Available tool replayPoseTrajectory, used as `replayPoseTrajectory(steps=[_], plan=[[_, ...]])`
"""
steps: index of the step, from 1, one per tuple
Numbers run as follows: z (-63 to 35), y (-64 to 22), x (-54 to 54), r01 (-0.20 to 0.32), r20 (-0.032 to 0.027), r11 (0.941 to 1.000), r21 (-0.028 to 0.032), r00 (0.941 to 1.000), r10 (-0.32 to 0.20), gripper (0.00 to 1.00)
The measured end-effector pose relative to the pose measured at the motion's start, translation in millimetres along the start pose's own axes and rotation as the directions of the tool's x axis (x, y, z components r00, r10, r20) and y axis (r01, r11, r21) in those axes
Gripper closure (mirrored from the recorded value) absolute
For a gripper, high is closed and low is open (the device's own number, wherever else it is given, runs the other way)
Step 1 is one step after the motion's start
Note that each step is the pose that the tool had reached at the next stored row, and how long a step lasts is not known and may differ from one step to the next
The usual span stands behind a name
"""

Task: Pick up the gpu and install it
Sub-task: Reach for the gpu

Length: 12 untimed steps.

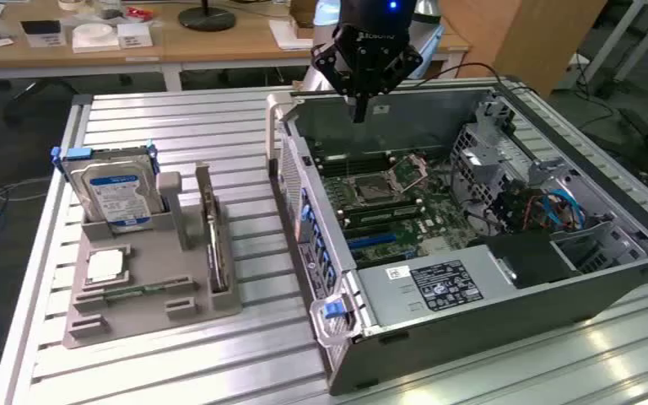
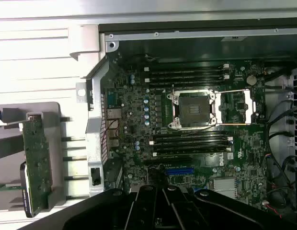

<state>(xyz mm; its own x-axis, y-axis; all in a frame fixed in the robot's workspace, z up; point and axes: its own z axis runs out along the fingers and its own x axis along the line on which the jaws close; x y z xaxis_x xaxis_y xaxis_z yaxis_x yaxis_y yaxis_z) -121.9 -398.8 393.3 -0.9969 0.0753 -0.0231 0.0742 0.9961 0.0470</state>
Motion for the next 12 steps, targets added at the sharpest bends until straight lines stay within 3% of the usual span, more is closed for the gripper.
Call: replayPoseTrajectory(steps=[12], plan=[[-0.2,-0.4,5.5,0.000,-0.0001,1.0000,-0.0001,1.0000,0.000,0.89]])
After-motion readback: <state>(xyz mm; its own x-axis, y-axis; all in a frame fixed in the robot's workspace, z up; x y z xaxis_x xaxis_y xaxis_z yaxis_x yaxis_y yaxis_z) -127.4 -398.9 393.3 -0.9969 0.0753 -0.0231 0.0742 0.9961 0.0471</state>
